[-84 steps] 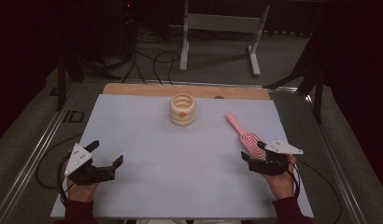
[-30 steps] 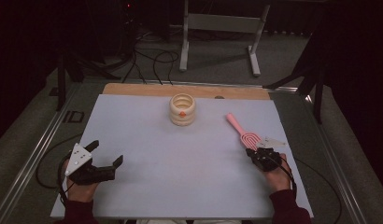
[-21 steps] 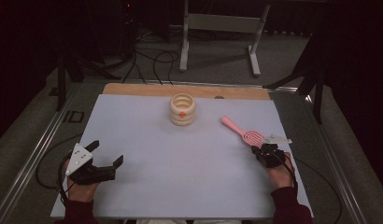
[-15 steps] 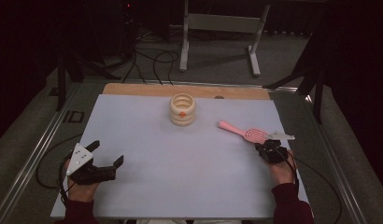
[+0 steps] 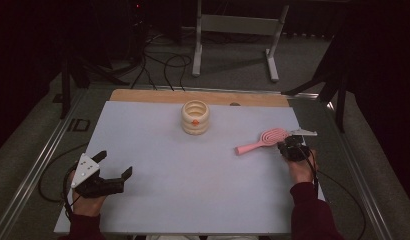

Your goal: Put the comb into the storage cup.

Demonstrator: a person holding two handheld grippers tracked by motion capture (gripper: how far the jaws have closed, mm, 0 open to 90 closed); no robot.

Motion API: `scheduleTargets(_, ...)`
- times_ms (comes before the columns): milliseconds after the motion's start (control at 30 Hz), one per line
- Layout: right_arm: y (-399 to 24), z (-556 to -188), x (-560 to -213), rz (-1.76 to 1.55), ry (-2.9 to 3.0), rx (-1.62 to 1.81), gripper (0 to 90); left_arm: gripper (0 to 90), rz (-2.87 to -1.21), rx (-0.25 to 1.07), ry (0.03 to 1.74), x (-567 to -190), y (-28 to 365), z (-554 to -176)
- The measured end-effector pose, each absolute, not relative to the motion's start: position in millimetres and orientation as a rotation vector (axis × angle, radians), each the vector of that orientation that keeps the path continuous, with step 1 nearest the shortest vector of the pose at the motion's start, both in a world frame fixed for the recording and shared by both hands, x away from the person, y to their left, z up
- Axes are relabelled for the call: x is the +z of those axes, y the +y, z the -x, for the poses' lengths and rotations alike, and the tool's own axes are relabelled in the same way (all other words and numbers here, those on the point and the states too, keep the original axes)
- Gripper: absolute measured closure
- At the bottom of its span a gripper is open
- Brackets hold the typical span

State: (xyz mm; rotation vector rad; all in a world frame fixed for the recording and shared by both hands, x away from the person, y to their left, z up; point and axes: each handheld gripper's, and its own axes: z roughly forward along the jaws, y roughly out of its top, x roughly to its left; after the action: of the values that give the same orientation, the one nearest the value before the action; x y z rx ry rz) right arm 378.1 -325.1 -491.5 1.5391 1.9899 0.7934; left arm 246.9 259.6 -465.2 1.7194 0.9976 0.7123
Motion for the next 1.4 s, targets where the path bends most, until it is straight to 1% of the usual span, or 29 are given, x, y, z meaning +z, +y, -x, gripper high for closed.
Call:
scheduleTargets(333, -326.7, -407.6, -492.8, -1.589, 1.968, 0.745, 89.9, 0.0, -1.719, 0.712, 0.997, -465.2, 259.9, -247.0)
scheduleTargets(600, -319.2, -421.3, -501.0, -1.561, 1.988, 0.749, 89.9, 0.0, -1.724, 0.712, 0.993, -465.9, 259.2, -247.4)
scheduleTargets(933, -305.5, -425.9, -505.3, -1.472, 2.054, 0.761, 89.7, 0.0, -1.722, 0.710, 0.993, -466.0, 260.1, -247.4)
scheduleTargets(1100, -311.7, -424.4, -505.9, -1.487, 2.041, 0.752, 89.0, 0.0, -1.717, 0.705, 0.999, -466.1, 261.3, -247.6)
scheduleTargets(1267, -318.1, -418.4, -498.3, -1.475, 2.011, 0.790, 85.7, 0.0, -1.708, 0.687, 1.011, -466.3, 261.8, -248.1)
scheduleTargets(1400, -317.3, -410.5, -489.8, -1.439, 1.993, 0.829, 78.7, 0.0, -1.696, 0.680, 1.023, -465.9, 263.4, -248.1)
